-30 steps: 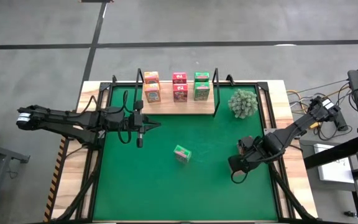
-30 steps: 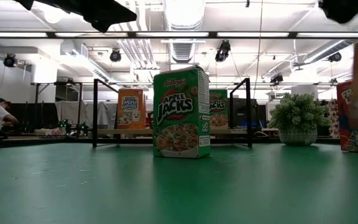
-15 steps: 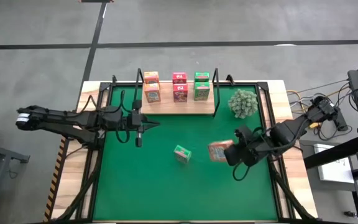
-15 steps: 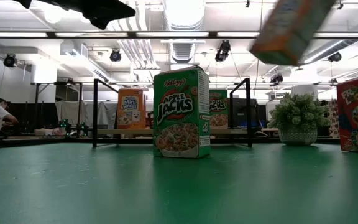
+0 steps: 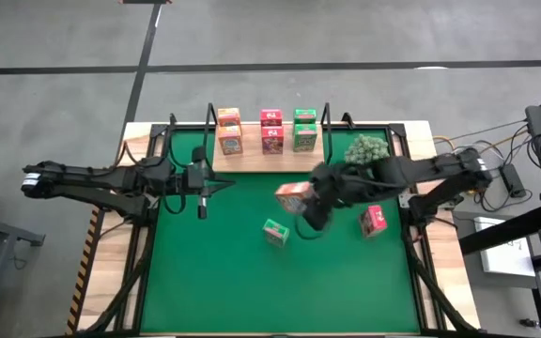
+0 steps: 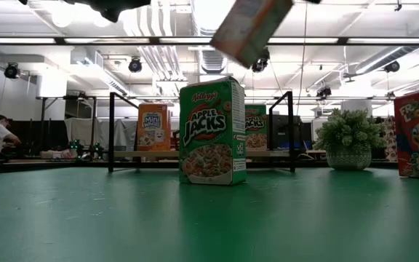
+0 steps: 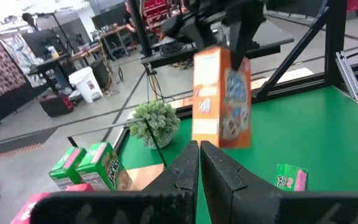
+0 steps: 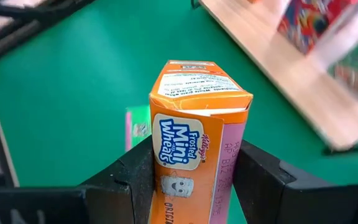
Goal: Stack cereal on shelf
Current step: Put the orange cereal box on the shelf aligned with the other orange cereal boxes
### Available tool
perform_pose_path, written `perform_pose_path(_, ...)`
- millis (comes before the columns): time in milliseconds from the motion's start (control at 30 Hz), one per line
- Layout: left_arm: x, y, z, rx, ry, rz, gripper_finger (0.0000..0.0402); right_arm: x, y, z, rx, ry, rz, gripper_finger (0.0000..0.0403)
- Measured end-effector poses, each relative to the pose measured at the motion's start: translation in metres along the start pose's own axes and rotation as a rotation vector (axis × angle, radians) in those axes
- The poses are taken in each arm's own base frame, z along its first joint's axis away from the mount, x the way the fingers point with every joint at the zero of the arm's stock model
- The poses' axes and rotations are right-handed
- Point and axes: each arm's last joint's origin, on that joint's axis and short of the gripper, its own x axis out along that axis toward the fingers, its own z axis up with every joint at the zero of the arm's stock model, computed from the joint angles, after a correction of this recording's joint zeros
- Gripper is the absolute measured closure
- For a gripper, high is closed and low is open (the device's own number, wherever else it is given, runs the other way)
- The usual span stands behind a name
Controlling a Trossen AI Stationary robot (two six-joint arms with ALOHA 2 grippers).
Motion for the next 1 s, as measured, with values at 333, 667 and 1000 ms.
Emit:
perform_pose_path(333, -0.009, 0.003, 0.005, 0.023, -0.036, 0.011, 0.0402, 0.039, -0.010, 0.067, -0.255, 0.001, 0.028, 0.0230)
perform_pose_path(667, -0.013, 0.004, 0.007, 0.020, -0.053, 0.016, 0.0402, 0.087, -0.038, 0.118, -0.511, 0.004, -0.012, 0.0230)
perform_pose_path(1000, -0.013, 0.004, 0.007, -0.007, -0.052, 0.016, 0.0402, 0.149, -0.075, 0.136, -0.663, 0.095, -0.036, 0.0230)
